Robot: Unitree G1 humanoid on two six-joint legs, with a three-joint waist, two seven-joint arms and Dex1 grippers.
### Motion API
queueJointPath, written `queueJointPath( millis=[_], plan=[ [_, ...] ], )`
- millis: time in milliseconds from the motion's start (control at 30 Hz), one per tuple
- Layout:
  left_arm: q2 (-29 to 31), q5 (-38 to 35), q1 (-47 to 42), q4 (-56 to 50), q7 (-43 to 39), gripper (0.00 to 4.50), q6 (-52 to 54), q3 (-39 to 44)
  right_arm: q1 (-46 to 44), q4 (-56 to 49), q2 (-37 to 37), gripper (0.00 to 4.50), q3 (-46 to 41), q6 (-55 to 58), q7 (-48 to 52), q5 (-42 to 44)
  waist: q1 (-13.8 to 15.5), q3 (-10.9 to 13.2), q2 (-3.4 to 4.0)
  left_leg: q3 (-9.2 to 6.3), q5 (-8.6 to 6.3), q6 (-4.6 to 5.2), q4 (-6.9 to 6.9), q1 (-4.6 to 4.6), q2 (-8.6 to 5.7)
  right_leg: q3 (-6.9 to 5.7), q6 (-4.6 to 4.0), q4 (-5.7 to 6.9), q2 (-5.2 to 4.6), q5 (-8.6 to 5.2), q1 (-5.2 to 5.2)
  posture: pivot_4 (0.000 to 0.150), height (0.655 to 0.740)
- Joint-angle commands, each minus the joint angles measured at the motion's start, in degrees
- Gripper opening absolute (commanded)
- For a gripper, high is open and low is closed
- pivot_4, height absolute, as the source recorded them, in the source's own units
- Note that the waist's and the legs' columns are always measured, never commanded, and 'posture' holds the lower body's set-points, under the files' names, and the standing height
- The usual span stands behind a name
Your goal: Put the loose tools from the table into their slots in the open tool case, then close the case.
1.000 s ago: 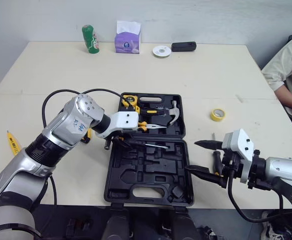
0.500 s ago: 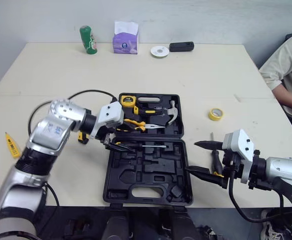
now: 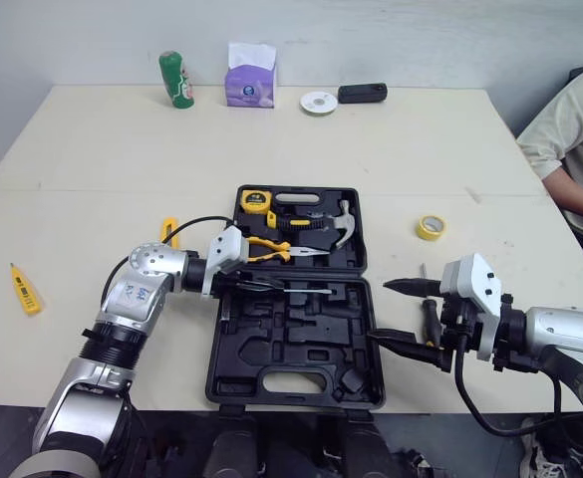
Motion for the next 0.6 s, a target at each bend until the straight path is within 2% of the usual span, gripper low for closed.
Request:
queueJointPath(
  millis=[33,133,300,400,467,600],
  plan=[
    [1.75,3.14,1.27,-0.29,-0.48,0.07,0.06,-2.32,-0.66,-0.79,-1.18,4.5,-1.04,-0.89,0.85,0.55,0.01,-0.02,-0.01,0.0,0.0,0.0,0.0,0.0,0.0,-0.01,0.0,0.0,0.0,0.0,0.0,0.15,0.7252],
    [2.59,6.21,2.42,0.21,-0.06,0.07,-2.27,-4.55,-0.97,-0.64,-1.41,4.5,-0.91,-0.84,0.99,0.64,-0.03,-0.07,0.0,0.0,0.0,0.0,0.0,0.07,0.01,0.01,-0.01,0.0,0.0,0.0,0.04,0.15,0.7252],
    [2.95,13.31,2.11,3.26,7.51,0.07,2.31,-8.57,-1.13,-2.23,-1.36,4.5,0.03,-0.23,0.42,0.95,0.08,-0.75,0.07,-0.02,-0.03,0.01,0.0,0.36,0.02,0.02,-0.02,-0.28,-0.07,-0.01,0.34,0.15,0.7252],
    [3.92,14.1,1.89,3.02,7.76,0.07,4.6,-9.93,-1.0,-3.15,-1.11,4.5,-0.11,0.34,-0.34,1.53,0.07,-1.39,0.14,-0.13,-0.44,0.35,-0.01,0.81,0.06,-0.03,-0.04,-0.4,-0.11,-0.02,0.81,0.15,0.7252],
    [4.5,13.96,1.97,2.71,7.15,0.07,4.45,-10.36,-0.43,-3.51,-1.09,4.5,-0.62,0.56,-0.67,1.87,0.06,-1.82,0.25,-0.16,-0.6,0.24,-0.13,1.2,0.11,-0.01,-0.07,-0.56,-0.12,-0.05,1.17,0.15,0.7252],
    [5.14,8.61,3.72,-2.06,4.19,0.07,5.92,-7.88,0.76,-3.18,-1.2,4.5,-1.63,0.13,-0.79,1.69,-0.24,-1.97,0.41,-0.15,-0.63,0.19,-0.23,1.31,0.17,-0.01,-0.17,-0.55,-0.12,-0.12,1.21,0.15,0.7252]
  ],
)
